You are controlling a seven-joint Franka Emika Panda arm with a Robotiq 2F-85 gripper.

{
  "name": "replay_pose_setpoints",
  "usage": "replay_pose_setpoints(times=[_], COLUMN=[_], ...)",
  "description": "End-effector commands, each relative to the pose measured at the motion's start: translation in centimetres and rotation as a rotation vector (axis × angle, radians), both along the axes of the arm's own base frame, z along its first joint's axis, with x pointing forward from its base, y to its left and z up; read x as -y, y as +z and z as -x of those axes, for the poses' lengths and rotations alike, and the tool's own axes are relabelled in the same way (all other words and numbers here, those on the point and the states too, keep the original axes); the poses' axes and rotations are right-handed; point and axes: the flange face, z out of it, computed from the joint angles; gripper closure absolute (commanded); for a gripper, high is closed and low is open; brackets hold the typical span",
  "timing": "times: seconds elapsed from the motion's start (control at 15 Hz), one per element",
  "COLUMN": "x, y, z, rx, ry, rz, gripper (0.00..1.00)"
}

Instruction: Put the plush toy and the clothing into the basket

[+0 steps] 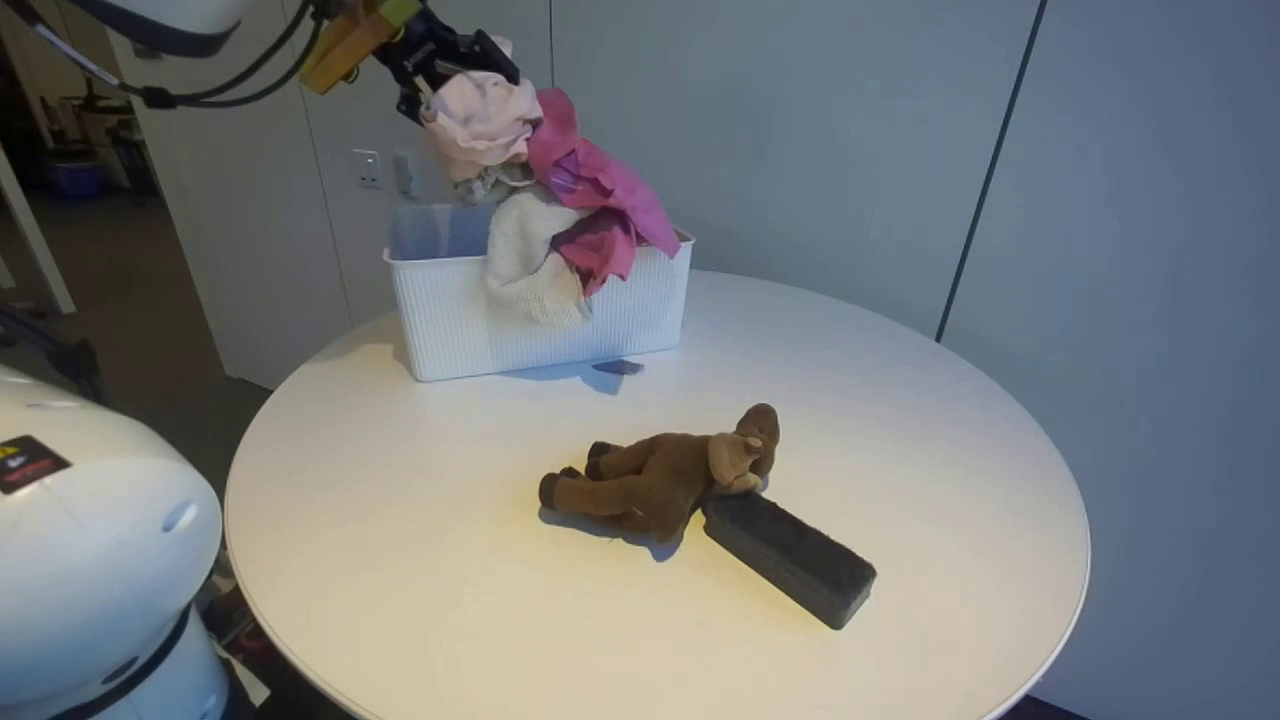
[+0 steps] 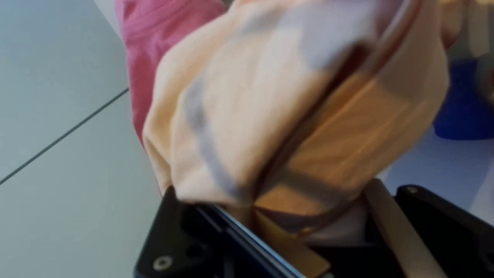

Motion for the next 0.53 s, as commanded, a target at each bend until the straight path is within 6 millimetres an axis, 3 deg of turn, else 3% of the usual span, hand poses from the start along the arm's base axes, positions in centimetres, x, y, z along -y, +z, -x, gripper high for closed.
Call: replay_pose_setpoints(times=[0.0, 0.13, 0.27, 0.33, 0.47], x=[3.2, 5.7, 7.2, 7.6, 7.1], y=[-3.5, -8.1, -12.4, -14.1, -16.3], z=[-6.2, -9.0, -10.5, -11.0, -10.8], rx=[-0.032, -0.14, -0.256, -0.319, -0.436], ry=[0.105, 0.099, 0.114, 0.128, 0.172], rz=[-0.118, -0.181, -0.233, -0.258, -0.276], gripper=[0.95, 0.95, 0.95, 0.7, 0.66])
